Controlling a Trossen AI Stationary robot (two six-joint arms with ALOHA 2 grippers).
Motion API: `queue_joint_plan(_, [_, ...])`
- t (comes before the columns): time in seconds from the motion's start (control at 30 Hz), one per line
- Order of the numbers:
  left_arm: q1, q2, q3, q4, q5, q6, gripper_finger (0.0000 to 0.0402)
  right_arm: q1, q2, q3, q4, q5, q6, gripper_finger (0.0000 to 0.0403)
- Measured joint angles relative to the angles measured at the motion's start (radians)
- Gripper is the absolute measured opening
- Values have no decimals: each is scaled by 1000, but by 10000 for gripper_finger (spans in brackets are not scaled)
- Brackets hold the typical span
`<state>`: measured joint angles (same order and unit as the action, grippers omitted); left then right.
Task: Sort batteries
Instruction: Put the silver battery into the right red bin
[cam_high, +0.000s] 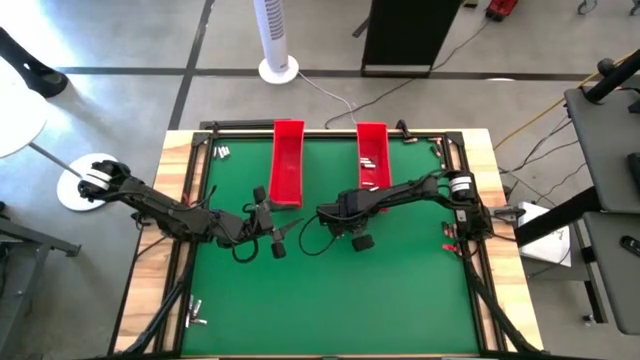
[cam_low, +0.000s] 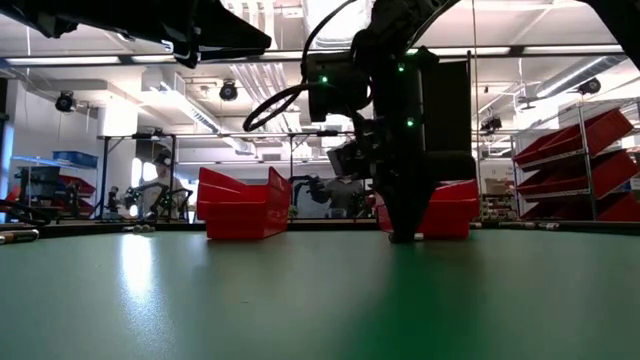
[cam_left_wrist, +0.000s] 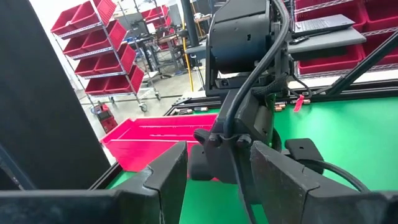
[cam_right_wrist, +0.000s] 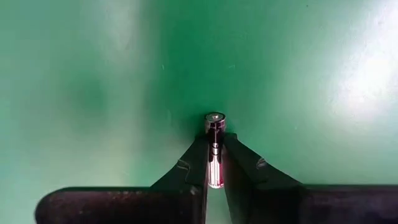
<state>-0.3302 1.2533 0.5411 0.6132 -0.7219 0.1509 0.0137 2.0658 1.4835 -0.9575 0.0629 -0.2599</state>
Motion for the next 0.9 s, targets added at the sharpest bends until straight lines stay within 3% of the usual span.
queue_joint_plan(0.23, [0,0,0,0,0,0,158,9,-52,-4,26,-62,88,22])
queue_joint_plan(0.47, [0,0,0,0,0,0,158,9,-133,-3,39,-37,107,22])
queue_joint_plan(0.63, [0,0,0,-2,0,-2,158,8,-260,-3,24,-22,102,22])
queue_joint_plan(0.9, [1,0,1,0,0,-2,158,-45,-462,-13,-45,193,27,22])
